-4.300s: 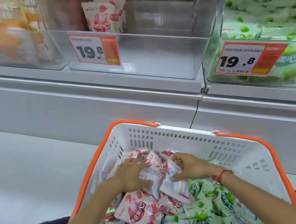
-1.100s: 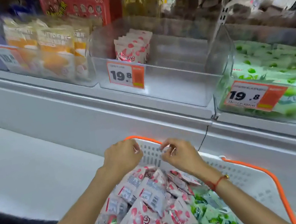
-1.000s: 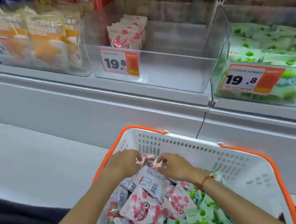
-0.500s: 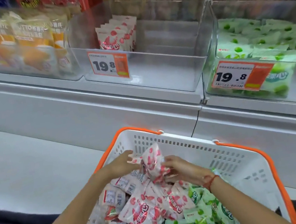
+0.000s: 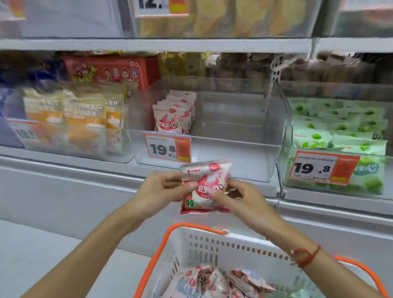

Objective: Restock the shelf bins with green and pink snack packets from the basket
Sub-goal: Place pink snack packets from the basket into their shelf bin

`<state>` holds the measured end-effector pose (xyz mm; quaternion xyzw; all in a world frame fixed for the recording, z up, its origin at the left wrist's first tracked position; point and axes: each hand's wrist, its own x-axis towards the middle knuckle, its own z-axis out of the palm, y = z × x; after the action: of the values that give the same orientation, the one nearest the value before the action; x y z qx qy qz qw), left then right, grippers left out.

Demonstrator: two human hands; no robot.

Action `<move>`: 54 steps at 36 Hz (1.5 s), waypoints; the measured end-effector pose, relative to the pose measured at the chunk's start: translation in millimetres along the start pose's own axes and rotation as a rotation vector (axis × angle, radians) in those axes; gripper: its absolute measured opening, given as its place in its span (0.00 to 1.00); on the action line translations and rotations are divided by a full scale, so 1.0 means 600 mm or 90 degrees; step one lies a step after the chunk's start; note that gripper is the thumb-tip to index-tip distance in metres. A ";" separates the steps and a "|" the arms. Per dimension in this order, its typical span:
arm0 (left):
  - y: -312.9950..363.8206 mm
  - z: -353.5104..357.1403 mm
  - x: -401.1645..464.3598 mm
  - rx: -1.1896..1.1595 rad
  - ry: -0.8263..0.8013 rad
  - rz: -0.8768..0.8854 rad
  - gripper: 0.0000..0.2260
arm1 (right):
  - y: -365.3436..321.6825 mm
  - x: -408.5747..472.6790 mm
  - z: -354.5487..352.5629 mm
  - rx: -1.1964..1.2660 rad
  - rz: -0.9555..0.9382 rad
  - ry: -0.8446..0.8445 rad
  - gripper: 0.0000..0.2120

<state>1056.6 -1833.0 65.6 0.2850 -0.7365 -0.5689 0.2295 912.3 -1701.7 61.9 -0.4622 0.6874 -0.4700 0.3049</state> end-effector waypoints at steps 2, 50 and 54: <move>0.033 -0.030 0.011 -0.002 -0.039 0.009 0.08 | -0.037 0.017 -0.006 -0.004 -0.049 0.052 0.03; 0.002 -0.141 0.077 0.749 0.333 0.226 0.19 | -0.181 0.335 0.017 -0.294 0.135 -0.050 0.16; 0.029 -0.107 0.055 0.755 0.353 0.330 0.16 | -0.187 0.258 -0.005 -0.329 -0.095 0.144 0.16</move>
<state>1072.2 -1897.5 98.8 0.3119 -0.8811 0.0950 0.3426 889.2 -1858.0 169.3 -0.5186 0.7781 -0.3488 0.0632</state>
